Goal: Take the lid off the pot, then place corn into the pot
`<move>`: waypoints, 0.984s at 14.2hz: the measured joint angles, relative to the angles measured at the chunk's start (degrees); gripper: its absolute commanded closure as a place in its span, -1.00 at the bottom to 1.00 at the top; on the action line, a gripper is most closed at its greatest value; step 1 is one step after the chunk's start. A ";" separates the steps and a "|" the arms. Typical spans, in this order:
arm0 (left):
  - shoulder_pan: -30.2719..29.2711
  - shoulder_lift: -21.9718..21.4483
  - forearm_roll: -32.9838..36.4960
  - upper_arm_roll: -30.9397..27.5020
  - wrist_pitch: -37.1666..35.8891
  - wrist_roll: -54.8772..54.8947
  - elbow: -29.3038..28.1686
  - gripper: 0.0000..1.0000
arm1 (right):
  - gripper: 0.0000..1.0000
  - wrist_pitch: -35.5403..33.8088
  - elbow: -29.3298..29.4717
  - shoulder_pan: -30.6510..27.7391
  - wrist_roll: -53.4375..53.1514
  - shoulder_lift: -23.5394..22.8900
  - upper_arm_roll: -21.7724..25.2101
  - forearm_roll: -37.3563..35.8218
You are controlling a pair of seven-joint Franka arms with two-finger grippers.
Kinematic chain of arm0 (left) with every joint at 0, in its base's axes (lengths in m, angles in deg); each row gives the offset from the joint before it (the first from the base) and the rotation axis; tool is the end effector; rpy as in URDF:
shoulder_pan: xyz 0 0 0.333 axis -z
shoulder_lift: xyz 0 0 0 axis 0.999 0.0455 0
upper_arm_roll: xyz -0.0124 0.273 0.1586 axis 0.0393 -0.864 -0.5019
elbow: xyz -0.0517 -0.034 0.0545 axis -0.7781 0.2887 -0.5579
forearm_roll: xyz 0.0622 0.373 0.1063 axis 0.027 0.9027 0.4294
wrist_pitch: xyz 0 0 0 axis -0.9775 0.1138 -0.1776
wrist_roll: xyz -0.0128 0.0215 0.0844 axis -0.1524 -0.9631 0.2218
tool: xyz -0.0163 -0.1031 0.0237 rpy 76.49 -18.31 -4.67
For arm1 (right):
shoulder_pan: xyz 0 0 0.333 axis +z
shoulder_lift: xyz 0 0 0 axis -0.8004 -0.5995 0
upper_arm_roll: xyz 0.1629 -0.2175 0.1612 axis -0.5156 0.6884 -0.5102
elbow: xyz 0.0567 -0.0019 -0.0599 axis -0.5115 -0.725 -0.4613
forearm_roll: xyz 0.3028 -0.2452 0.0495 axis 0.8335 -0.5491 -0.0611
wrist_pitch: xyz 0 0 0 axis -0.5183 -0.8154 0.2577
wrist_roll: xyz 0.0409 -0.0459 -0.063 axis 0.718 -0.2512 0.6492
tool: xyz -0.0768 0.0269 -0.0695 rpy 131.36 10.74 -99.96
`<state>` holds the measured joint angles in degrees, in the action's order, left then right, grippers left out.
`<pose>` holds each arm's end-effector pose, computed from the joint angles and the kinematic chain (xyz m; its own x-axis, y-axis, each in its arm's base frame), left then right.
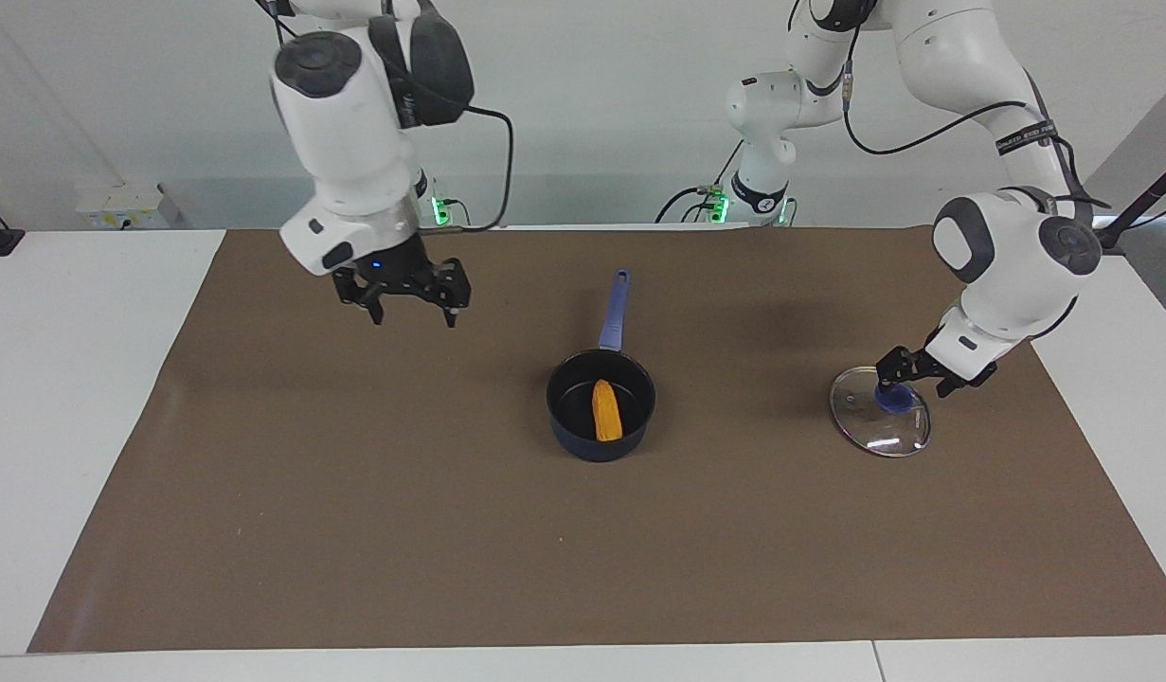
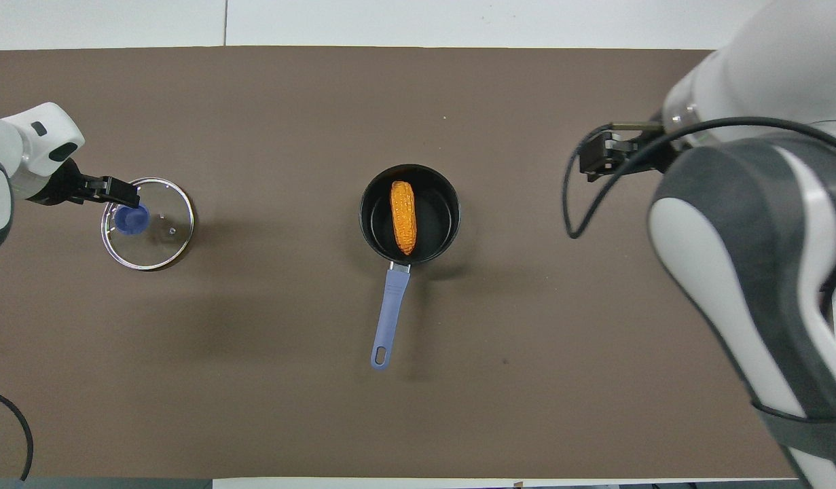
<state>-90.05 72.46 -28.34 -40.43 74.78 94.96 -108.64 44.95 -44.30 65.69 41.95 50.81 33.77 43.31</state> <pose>0.6165 0.0297 0.4255 0.9854 -0.1690 -0.0201 -0.1684 -0.9853 0.0286 0.5889 0.1191 0.5945 0.9985 -0.0501 -0.0208 -0.0502 -0.9987 -0.0060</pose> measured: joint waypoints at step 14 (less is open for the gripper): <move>7.53 -15.23 0.01 -2.48 -25.25 -9.60 6.72 -1.00 | -1.00 -4.51 -7.62 -7.15 9.29 8.96 2.27 -2.06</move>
<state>-82.52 57.22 -28.33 -42.91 49.53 85.36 -101.92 40.45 -51.92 58.54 51.24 59.77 36.04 41.25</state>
